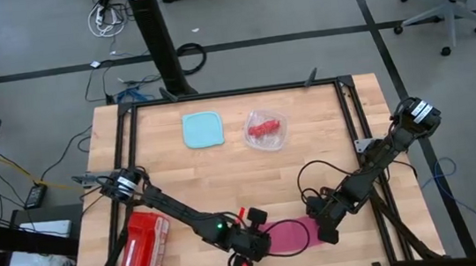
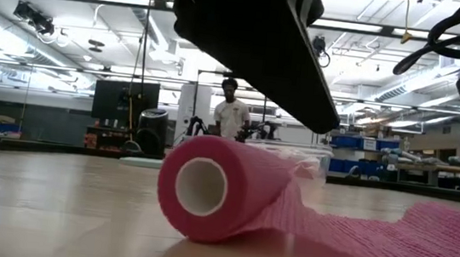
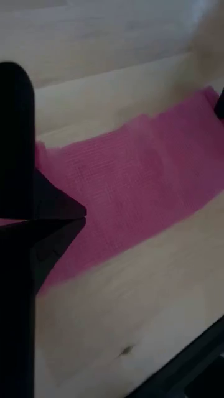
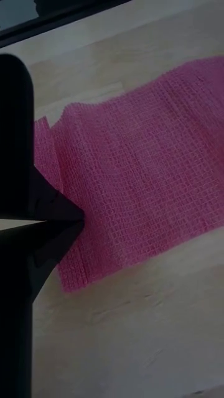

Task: Roll bandage
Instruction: Roll the pink bandage

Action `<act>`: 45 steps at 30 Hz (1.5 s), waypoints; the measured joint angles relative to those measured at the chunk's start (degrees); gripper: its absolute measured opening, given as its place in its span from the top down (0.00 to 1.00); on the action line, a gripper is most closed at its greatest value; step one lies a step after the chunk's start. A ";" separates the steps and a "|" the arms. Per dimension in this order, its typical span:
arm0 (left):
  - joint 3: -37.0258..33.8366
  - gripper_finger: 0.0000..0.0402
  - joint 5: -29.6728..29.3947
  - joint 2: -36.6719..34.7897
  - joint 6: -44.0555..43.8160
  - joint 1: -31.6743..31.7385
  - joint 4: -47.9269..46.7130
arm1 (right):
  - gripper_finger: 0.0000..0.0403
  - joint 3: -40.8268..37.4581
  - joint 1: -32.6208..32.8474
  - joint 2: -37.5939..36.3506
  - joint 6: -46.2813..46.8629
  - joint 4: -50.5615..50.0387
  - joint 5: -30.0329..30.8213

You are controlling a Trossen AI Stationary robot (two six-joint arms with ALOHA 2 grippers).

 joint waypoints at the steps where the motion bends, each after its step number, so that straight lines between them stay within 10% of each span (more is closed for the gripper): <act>1: 0.48 1.00 0.00 0.00 -0.01 0.00 -0.81 | 0.97 0.00 -0.01 0.00 -0.01 0.00 0.03; 12: 5.72 1.00 3.15 -0.02 -0.23 0.65 -18.91 | 0.97 0.00 -0.01 0.00 -0.01 0.04 0.13; 26: 4.73 0.81 4.15 0.00 -2.07 1.25 -17.02 | 0.97 0.00 -0.01 0.00 0.01 0.15 0.13; 45: 3.19 0.80 4.18 0.37 0.72 1.16 -15.87 | 0.97 0.00 -0.03 0.00 -0.31 0.18 -1.21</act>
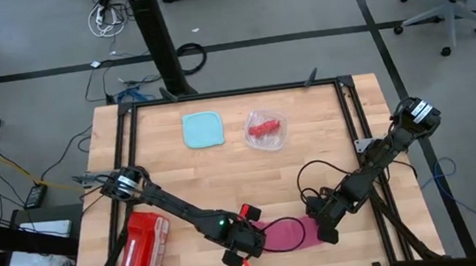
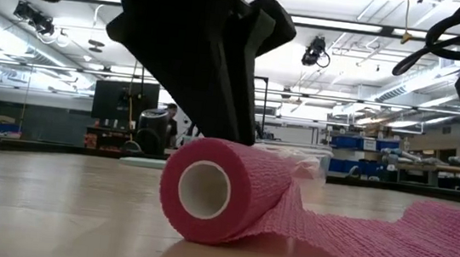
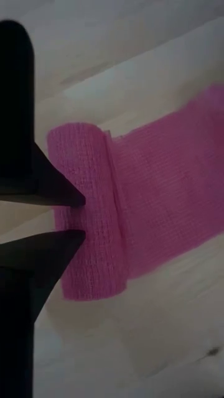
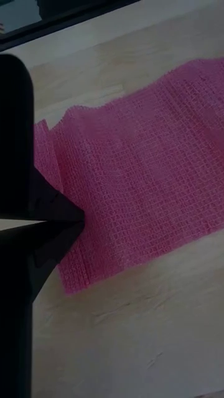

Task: Roll bandage
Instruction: Roll the pink bandage

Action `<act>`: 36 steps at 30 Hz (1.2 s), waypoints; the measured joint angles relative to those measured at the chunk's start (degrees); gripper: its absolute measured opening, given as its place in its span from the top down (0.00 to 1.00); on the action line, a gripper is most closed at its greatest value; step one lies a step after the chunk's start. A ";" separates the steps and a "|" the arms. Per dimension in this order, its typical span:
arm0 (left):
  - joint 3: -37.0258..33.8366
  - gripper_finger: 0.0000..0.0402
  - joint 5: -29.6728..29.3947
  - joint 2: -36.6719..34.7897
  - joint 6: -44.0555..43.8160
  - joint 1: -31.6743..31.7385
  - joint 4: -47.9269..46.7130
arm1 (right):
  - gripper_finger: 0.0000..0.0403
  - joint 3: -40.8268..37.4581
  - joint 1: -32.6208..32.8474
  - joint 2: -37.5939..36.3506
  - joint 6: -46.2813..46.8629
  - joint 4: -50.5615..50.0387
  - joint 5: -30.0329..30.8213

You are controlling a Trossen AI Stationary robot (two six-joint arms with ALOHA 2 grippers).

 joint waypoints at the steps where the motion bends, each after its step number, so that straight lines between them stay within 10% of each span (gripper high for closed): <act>1: -0.59 0.80 -0.10 -0.09 0.43 0.00 0.98 | 0.97 0.00 0.00 -0.05 -0.13 -0.06 -0.06; 23: -2.44 0.80 -2.36 0.09 0.73 -0.11 9.37 | 0.97 0.00 0.55 -8.43 -1.52 -1.05 4.17; 36: -2.44 0.80 -3.74 0.09 0.60 -0.11 9.32 | 0.97 0.00 1.55 0.31 -1.16 4.61 1.31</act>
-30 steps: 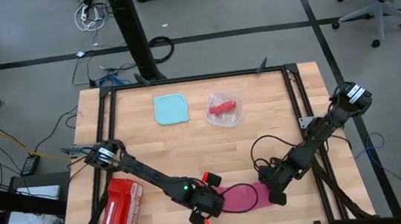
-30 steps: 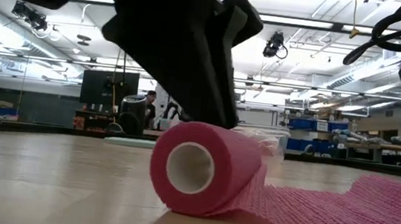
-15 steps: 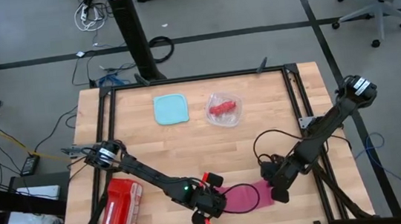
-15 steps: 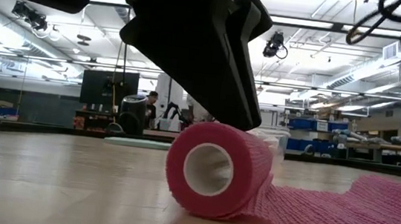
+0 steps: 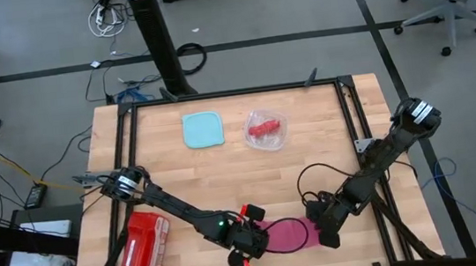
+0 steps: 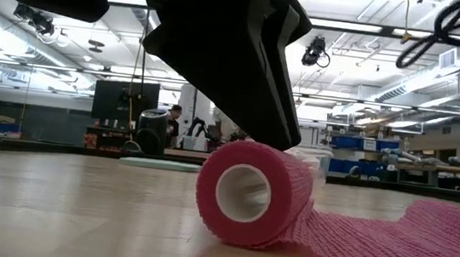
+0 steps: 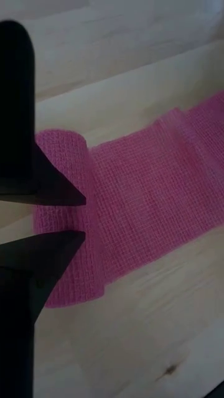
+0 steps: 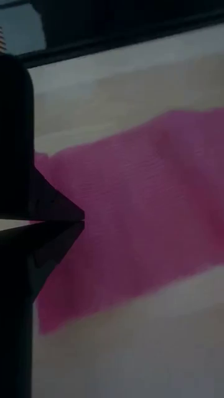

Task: Roll bandage
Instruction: Roll the pink bandage

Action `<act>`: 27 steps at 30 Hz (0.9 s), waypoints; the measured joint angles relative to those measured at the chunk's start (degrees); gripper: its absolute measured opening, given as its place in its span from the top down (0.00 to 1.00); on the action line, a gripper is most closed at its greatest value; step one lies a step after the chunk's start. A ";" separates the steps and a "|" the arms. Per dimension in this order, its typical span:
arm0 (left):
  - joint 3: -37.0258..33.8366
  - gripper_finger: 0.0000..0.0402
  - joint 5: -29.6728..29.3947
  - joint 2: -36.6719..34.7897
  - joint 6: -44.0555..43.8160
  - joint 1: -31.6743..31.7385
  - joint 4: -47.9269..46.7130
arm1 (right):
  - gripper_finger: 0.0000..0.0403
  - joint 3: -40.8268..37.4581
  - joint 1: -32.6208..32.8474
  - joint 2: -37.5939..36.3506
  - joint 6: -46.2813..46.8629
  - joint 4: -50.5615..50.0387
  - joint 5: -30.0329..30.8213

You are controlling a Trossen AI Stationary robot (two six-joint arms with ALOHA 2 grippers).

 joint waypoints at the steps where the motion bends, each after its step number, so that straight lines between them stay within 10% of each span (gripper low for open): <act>1: 0.00 0.80 0.00 0.01 0.00 0.00 0.00 | 0.97 0.00 0.21 0.59 0.39 -0.26 -0.97; 27: 0.00 0.80 -0.27 0.00 -0.08 0.00 -0.61 | 0.97 0.11 3.28 1.20 2.09 -4.61 -11.19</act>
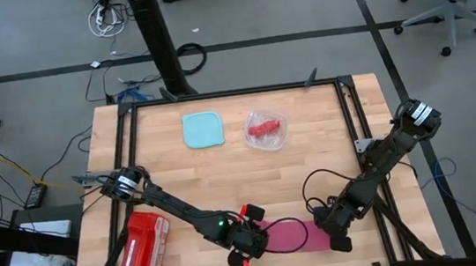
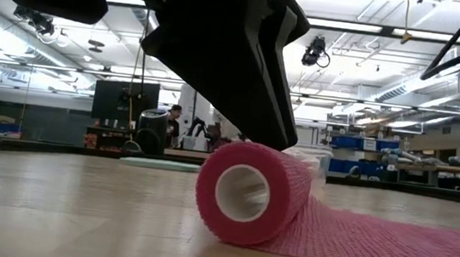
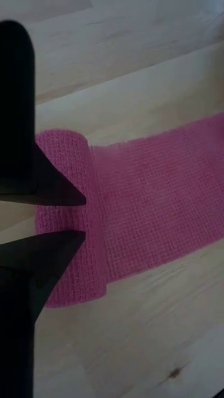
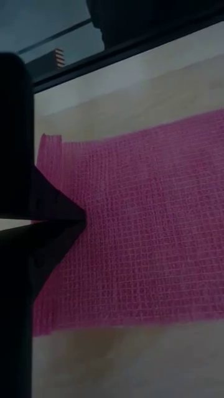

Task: Roll bandage
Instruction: Roll the pink bandage

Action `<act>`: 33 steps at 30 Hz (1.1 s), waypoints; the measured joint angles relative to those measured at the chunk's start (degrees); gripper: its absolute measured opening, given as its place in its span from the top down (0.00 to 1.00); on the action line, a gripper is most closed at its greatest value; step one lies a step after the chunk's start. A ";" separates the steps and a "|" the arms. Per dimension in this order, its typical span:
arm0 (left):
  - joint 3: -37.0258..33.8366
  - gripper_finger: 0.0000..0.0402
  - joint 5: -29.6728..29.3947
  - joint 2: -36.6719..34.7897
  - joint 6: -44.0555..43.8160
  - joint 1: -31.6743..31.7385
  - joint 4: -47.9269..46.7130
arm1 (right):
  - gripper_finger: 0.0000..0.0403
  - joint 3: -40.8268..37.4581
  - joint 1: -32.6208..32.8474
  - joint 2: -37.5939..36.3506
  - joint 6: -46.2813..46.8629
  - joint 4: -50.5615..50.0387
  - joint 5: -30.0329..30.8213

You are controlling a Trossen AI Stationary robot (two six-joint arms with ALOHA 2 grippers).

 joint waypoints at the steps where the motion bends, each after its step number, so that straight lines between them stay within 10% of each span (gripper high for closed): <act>1: 0.00 0.80 -0.04 0.01 0.02 0.00 0.00 | 0.97 0.00 -0.02 0.00 0.00 0.02 -0.04; 33: 0.00 0.80 -4.45 0.02 -4.46 2.28 -0.26 | 0.98 -0.22 -0.76 -0.86 1.52 1.99 5.38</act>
